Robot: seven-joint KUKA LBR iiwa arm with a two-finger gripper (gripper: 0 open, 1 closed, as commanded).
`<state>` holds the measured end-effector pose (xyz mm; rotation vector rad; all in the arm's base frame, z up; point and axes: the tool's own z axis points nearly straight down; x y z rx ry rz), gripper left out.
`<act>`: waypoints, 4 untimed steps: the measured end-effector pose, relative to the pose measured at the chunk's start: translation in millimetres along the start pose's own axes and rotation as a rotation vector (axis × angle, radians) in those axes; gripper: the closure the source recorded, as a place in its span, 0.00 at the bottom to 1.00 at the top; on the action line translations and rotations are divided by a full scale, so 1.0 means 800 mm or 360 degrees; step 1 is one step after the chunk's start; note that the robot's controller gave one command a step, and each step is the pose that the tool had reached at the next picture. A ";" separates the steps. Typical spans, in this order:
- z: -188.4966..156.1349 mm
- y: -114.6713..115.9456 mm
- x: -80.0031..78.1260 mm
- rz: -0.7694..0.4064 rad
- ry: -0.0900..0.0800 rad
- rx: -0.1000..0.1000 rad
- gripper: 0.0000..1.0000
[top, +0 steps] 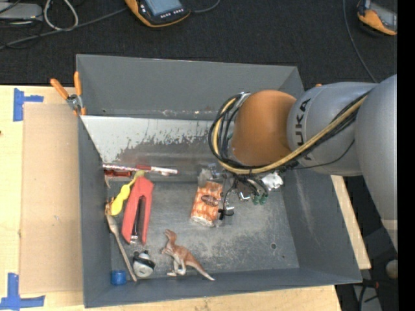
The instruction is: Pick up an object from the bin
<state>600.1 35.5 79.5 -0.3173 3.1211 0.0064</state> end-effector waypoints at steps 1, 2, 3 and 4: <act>0.003 0.001 0.014 0.0314 0.0002 0.0000 0.00; 0.005 -0.015 -0.005 0.0312 -0.0007 -0.0005 1.00; 0.005 -0.015 -0.005 0.0313 -0.0007 -0.0006 1.00; -0.065 -0.025 0.001 0.0283 0.0005 -0.0004 1.00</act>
Offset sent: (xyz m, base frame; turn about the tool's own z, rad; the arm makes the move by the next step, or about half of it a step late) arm 0.0036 -0.0128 -0.0075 0.1960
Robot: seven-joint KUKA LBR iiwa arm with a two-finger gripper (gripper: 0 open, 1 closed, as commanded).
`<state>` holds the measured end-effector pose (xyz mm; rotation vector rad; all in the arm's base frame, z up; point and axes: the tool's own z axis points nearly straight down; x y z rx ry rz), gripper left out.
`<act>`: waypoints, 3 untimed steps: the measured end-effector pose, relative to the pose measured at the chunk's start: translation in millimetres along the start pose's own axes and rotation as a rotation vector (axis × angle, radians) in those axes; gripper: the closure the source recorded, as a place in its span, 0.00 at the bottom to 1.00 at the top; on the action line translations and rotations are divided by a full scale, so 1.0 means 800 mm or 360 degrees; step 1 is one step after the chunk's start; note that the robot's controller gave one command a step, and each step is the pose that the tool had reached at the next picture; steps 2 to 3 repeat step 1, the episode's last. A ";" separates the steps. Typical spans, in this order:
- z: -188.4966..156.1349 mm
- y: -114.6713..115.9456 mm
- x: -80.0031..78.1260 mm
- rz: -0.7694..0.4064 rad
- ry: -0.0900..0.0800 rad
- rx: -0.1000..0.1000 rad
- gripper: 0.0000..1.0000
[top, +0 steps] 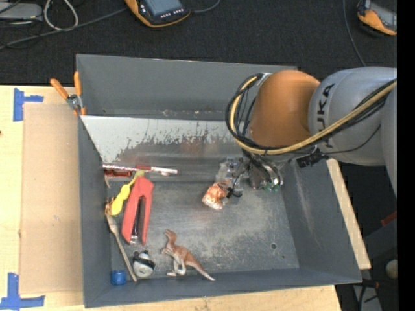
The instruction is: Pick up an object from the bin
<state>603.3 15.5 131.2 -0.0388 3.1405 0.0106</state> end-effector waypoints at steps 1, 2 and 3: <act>-0.095 0.021 -0.012 0.0001 -0.0005 -0.0002 1.00; -0.095 0.021 -0.012 0.0001 -0.0005 -0.0002 1.00; -0.095 0.021 -0.012 0.0001 -0.0005 -0.0002 1.00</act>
Offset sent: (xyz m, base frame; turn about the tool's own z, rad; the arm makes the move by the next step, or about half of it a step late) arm -0.0764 -0.0212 -0.0612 -0.2904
